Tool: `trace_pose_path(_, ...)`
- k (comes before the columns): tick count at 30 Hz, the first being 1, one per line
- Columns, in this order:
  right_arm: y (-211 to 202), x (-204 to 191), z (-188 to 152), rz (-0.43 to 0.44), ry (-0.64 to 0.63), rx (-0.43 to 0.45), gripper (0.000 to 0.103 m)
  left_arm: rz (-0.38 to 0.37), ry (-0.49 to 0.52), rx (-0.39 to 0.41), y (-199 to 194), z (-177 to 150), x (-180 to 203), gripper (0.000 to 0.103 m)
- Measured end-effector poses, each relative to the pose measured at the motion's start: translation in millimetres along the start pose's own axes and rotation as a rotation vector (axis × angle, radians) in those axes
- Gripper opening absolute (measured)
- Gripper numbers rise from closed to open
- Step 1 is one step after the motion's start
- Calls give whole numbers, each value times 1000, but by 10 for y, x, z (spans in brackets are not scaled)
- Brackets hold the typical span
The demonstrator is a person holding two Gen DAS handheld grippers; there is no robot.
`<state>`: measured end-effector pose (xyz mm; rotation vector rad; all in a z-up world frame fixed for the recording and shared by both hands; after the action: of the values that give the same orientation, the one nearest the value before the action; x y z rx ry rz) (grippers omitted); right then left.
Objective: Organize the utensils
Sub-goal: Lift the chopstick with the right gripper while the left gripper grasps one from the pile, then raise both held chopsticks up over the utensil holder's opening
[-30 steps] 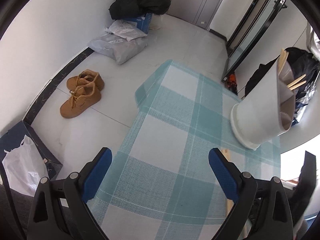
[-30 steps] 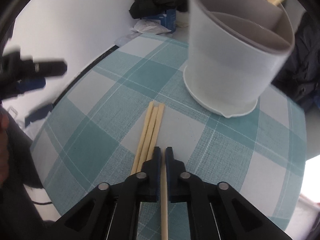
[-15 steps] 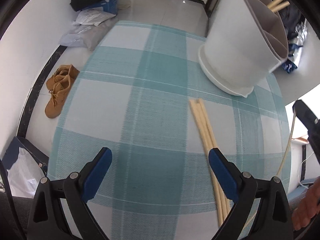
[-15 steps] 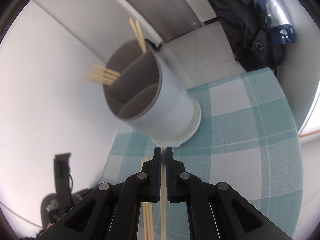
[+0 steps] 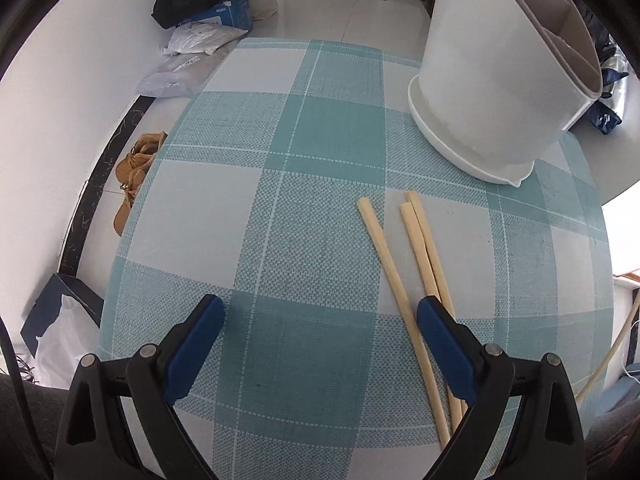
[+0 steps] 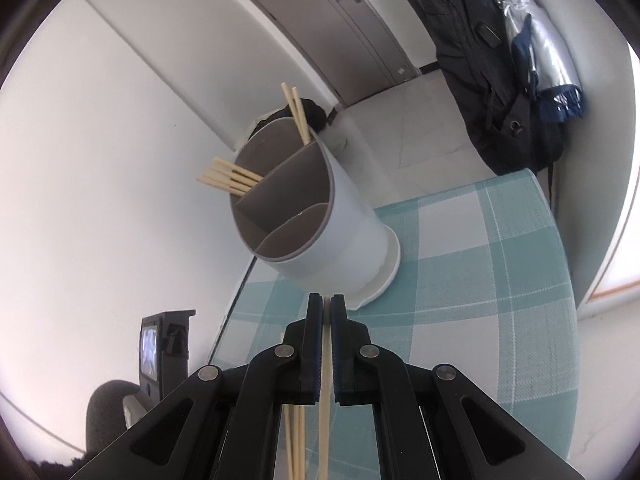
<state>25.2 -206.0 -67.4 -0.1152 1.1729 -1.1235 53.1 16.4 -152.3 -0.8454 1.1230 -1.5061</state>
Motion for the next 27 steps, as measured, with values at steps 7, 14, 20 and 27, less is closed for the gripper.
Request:
trace_pose_path(7, -20, -120, -20, 37, -36, -2, 3, 9, -46, -5, 42, 88, -83, 94)
trace_pose_path(14, 3, -193, -49, 43, -71, -8, 3, 52, -50, -24, 80, 263, -172, 69)
trace_pose_path(20, -29, -221, -50, 43, -93, 4, 3, 39, -12, -17, 60, 309, -64, 30)
trace_pose_path(27, -52, -258, -69, 33, -111, 12, 3, 4, -12, -37, 42, 368, -11, 3)
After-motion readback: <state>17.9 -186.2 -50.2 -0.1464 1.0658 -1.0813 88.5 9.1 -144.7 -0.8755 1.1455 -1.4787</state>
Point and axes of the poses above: each gripper's, at about its wrist camera, not at the fingertips, and y roughly the way its jaws point, x to its right, z to its top, the point moved 3 cm from there along y, roughly the way its jaws point, and after that the axes turned 15 degrees about y, right-handed, at the moved point
